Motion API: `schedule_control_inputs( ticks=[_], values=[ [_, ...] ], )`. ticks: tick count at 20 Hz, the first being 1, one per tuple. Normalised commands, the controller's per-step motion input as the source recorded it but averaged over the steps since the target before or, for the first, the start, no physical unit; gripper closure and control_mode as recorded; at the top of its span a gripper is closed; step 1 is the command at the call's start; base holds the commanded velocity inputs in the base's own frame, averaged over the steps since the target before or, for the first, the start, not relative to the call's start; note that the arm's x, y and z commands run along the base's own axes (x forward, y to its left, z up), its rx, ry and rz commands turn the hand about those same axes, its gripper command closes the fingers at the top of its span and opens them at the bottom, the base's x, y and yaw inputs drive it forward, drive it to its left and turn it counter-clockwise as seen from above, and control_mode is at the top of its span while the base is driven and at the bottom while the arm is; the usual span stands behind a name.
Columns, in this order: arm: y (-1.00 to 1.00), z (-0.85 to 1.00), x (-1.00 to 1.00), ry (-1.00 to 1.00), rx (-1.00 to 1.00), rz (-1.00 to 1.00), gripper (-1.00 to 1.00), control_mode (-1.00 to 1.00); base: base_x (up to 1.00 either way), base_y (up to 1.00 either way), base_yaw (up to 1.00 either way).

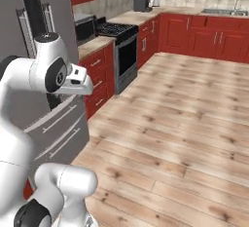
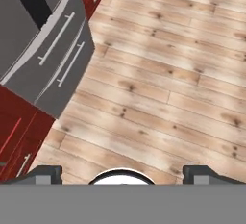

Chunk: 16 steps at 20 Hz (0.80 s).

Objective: Pick the steak from the counter and place it in the microwave.

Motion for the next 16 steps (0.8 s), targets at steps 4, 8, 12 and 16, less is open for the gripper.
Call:
schedule_control_inputs(
  ticks=[4, 8, 12, 16],
  values=[
    [0.00, 0.00, 0.00, 0.00, 0.00, 0.00, -1.00, 1.00, 1.00, 0.01, -0.24],
    [0.00, 0.00, 0.00, 0.00, 0.00, 0.00, -1.00, 1.00, 1.00, 0.00, -0.12],
    [0.00, 0.00, 0.00, 0.00, 0.00, 0.00, -1.00, 1.00, 1.00, 0.01, -0.07],
    [0.00, 0.00, 0.00, 0.00, 0.00, 0.00, -1.00, 1.00, 1.00, 0.00, -0.01]
  ],
)
